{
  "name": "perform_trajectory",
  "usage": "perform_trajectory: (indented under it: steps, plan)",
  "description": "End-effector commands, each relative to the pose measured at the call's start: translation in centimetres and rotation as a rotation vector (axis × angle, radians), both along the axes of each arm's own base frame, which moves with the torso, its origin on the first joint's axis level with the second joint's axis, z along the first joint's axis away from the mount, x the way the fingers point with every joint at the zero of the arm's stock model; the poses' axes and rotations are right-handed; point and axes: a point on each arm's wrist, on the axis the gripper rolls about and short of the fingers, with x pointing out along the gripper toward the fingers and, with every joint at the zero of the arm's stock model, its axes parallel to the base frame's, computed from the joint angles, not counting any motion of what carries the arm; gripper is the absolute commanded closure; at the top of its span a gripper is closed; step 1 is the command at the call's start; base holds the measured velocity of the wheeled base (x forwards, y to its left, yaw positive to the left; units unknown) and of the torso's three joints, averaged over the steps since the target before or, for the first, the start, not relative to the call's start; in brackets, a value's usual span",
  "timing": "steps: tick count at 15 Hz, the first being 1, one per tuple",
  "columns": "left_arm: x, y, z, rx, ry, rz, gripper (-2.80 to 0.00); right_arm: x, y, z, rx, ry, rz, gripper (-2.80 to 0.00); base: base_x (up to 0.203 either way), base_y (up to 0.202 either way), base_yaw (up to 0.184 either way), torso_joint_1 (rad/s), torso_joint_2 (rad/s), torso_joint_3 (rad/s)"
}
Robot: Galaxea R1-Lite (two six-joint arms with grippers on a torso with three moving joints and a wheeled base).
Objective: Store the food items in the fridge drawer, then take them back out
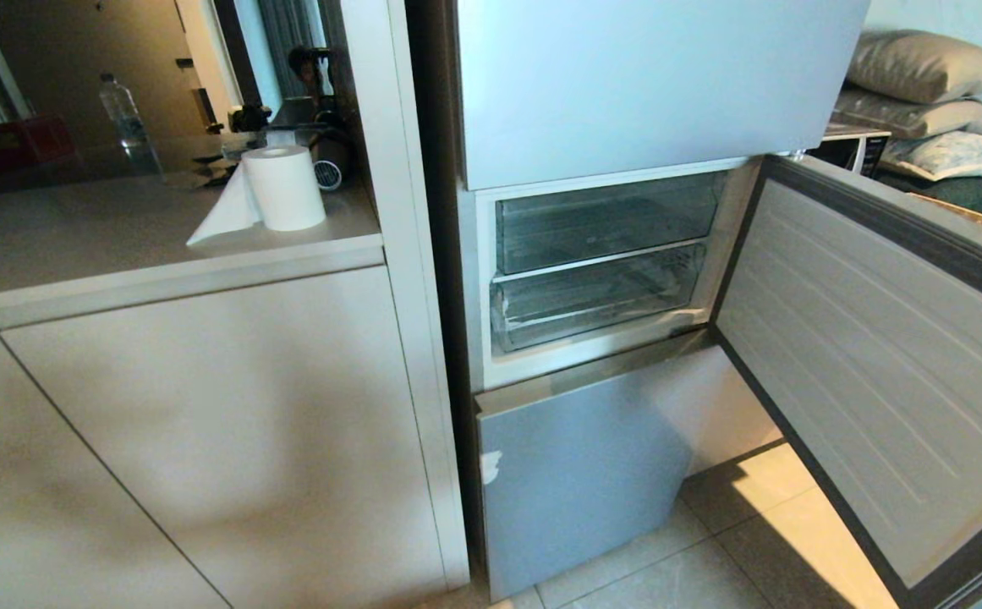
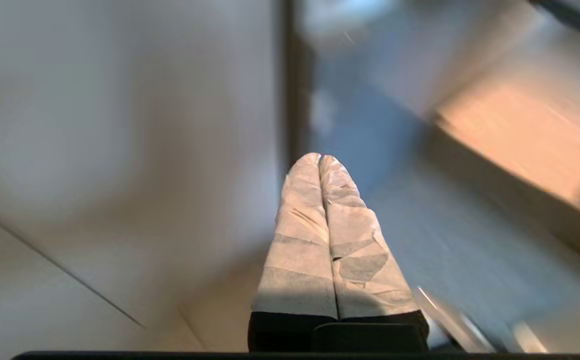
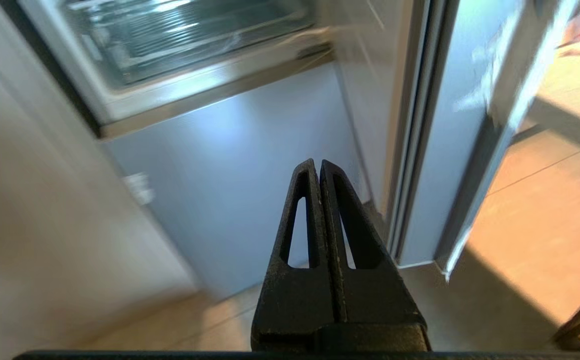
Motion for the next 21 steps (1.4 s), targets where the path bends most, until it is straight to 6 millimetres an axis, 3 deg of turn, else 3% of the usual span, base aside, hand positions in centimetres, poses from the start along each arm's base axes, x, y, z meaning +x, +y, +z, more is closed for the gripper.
perform_trajectory:
  steps: [1,4,8,10,14,21]
  plan:
    - [-1.2,0.0,-1.5,-0.010,0.078,-0.019,0.00,4.2,0.0,2.8,0.027,0.175,0.015,0.00,0.000,0.000,0.000,0.000,0.00,0.000]
    - [-1.6,0.7,-1.9,0.092,0.025,0.274,0.00,9.2,0.1,4.8,0.051,0.226,0.026,0.00,0.000,0.000,0.000,0.000,0.00,0.000]
    - [-2.1,0.5,-2.6,0.109,-0.056,0.205,0.00,14.8,-0.1,5.7,0.063,0.196,0.017,0.00,0.000,0.000,0.000,0.000,0.00,0.000]
    - [-2.1,0.5,-2.6,0.106,-0.055,0.209,0.00,16.4,-0.4,6.1,0.069,0.152,-0.048,0.00,0.000,0.000,0.000,0.000,0.00,0.000]
    - [-2.1,0.5,-2.6,0.100,-0.054,0.208,0.00,16.9,-1.5,6.7,0.080,0.132,-0.219,0.00,0.000,0.000,0.000,0.000,0.00,0.000]
    - [-2.1,0.5,-2.6,0.073,-0.047,0.216,0.00,16.4,-3.2,7.2,0.086,0.092,-0.363,0.00,0.000,0.000,0.000,0.000,0.00,0.000]
